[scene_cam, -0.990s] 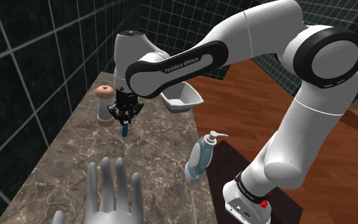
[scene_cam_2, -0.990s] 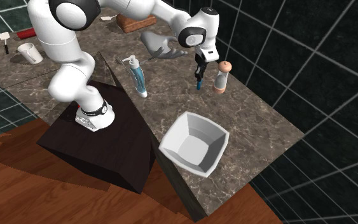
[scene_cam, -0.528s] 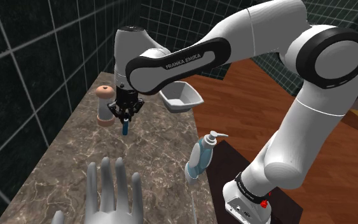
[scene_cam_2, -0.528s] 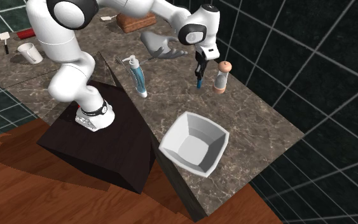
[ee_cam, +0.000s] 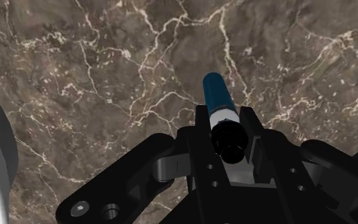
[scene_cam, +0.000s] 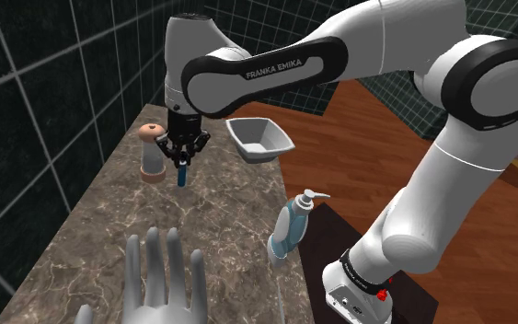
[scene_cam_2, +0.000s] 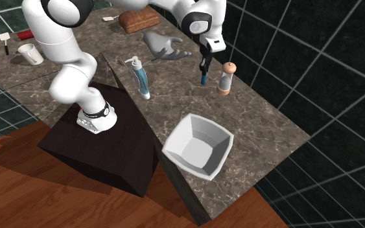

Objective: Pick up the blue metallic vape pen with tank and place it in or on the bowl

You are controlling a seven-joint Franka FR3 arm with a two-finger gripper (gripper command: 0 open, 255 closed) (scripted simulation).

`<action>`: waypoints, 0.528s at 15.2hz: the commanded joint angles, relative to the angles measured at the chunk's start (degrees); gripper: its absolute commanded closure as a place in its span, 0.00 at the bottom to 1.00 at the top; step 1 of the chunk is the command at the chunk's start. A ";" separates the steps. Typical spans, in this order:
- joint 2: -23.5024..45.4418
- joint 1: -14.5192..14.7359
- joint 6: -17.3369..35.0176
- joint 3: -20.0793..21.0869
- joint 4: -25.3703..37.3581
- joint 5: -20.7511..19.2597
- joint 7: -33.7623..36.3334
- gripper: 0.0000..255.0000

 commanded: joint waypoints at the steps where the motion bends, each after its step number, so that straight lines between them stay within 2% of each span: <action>1: -0.73 -0.16 -1.43 -0.01 0.74 0.38 -0.41 1.00; 8: -2.50 -0.31 -6.47 0.08 4.17 1.25 -1.03 1.00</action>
